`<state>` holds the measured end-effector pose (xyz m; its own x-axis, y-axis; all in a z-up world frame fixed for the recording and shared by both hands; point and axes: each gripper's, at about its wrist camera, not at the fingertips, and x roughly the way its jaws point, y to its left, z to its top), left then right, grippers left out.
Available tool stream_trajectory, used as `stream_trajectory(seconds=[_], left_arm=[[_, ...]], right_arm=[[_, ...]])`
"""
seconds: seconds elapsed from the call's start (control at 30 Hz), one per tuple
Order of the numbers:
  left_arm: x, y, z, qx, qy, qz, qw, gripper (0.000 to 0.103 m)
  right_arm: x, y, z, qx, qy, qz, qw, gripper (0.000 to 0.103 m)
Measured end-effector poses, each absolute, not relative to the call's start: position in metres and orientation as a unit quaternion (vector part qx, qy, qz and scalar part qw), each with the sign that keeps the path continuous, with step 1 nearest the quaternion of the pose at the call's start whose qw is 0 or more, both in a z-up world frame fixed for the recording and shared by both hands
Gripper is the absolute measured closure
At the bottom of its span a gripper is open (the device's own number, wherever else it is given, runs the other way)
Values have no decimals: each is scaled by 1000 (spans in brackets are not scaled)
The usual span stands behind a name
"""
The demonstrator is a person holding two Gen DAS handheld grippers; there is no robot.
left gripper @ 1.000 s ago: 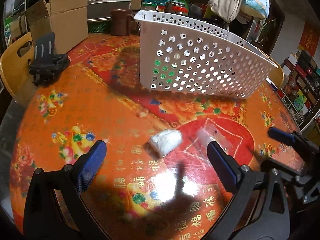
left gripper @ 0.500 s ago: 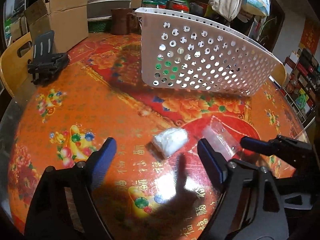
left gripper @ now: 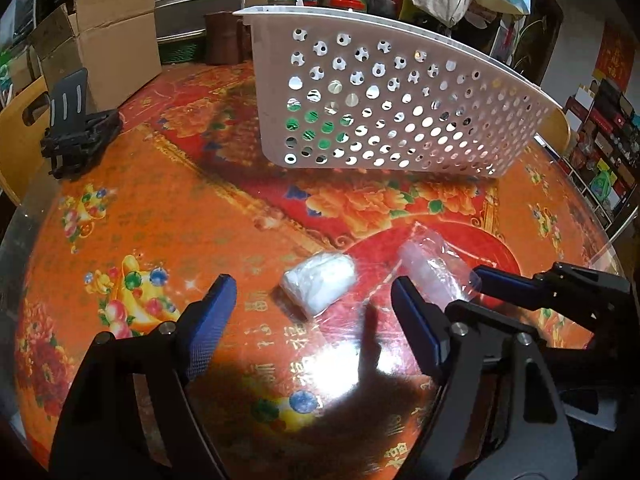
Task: Organize soft objects
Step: 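Move the left gripper to the small white bag while the right gripper approaches the clear plastic bag, then grasp and lift the white bag with the left gripper while the right gripper grasps the clear bag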
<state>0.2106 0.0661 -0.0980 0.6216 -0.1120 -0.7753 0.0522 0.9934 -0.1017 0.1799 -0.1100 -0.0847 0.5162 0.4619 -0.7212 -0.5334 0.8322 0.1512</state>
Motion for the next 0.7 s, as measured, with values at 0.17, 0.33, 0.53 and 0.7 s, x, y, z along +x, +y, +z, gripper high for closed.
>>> stream_trajectory(seconds=[0.17, 0.33, 0.53, 0.7], left_arm=[[214, 66, -100, -42, 438, -43, 897, 43], [215, 61, -99, -38, 435, -49, 898, 64], [213, 69, -99, -62, 431, -57, 898, 66], [208, 74, -95, -73, 417, -66, 904, 66]], right_arm=[[177, -120, -81, -29, 383, 282, 879, 72], [176, -122, -80, -23, 383, 286, 878, 72], [176, -126, -79, -10, 380, 290, 878, 72], [174, -131, -76, 2, 370, 293, 882, 72]])
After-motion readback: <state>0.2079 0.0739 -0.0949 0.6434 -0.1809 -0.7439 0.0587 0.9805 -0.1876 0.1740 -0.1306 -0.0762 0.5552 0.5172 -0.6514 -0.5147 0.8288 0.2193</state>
